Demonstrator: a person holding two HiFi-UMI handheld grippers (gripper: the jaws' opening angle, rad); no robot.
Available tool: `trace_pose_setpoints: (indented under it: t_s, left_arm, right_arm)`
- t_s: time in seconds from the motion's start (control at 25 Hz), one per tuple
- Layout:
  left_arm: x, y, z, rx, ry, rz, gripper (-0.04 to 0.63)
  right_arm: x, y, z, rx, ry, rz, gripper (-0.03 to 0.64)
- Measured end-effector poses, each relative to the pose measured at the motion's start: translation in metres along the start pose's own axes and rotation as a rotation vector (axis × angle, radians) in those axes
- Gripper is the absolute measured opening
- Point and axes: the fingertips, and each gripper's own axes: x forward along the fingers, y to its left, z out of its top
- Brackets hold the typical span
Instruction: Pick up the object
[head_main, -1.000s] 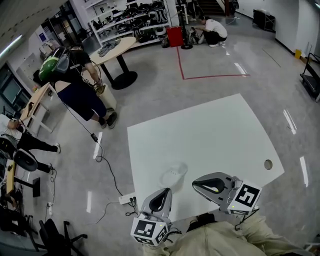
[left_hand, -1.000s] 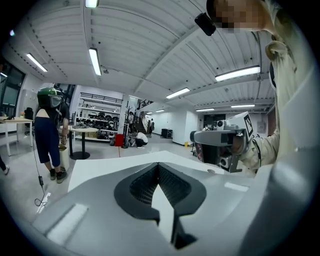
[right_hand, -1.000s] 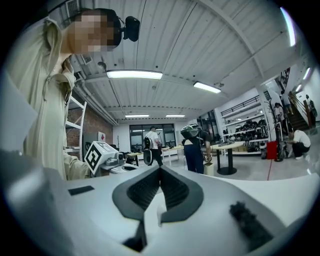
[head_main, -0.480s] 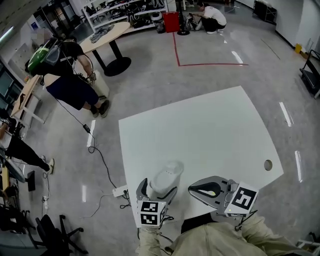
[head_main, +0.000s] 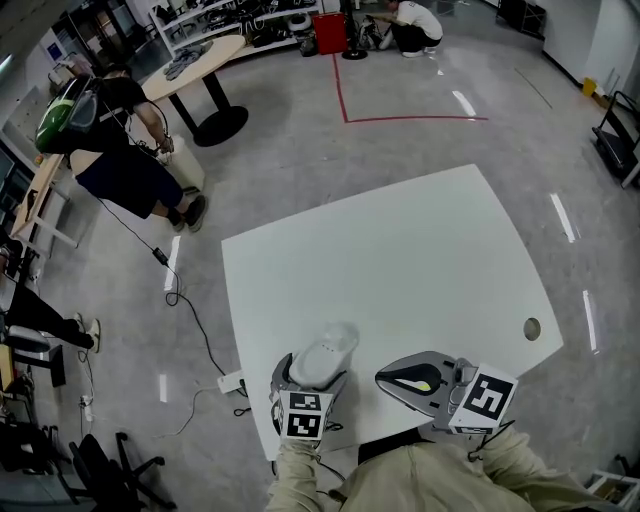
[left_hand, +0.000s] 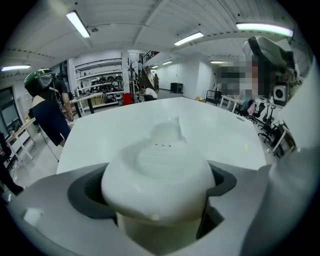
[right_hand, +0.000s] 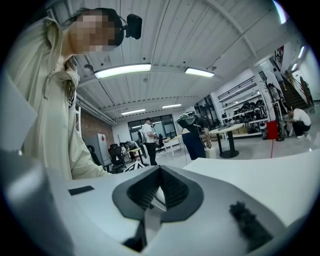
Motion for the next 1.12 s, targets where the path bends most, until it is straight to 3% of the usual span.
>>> trace_pose_setpoints:
  t_s: [0.24, 0.44, 0.64, 0.84, 1.12]
  left_arm:
    - [-0.012, -0.009, 0.022, -0.088, -0.113, -0.034, 0.52]
    - [-0.056, -0.019, 0.077, -0.157, -0.352, -0.071, 0.522]
    - [-0.116, -0.034, 0.13, -0.11, -0.561, -0.082, 0.522]
    - [-0.152, -0.052, 0.15, -0.047, -0.637, -0.049, 0.522]
    - [-0.187, -0.068, 0.147, -0.068, -0.708, -0.005, 0.522]
  right_arm:
    - [-0.001, -0.003, 0.003, -0.012, -0.01, 0.003, 0.003]
    - [-0.01, -0.006, 0.012, -0.029, -0.029, -0.008, 0.003]
    - [-0.024, -0.007, 0.028, -0.047, -0.067, -0.009, 0.003]
    - [-0.033, -0.007, 0.034, -0.052, -0.103, 0.012, 0.003]
    - [-0.04, 0.009, 0.037, -0.113, -0.095, 0.048, 0.003]
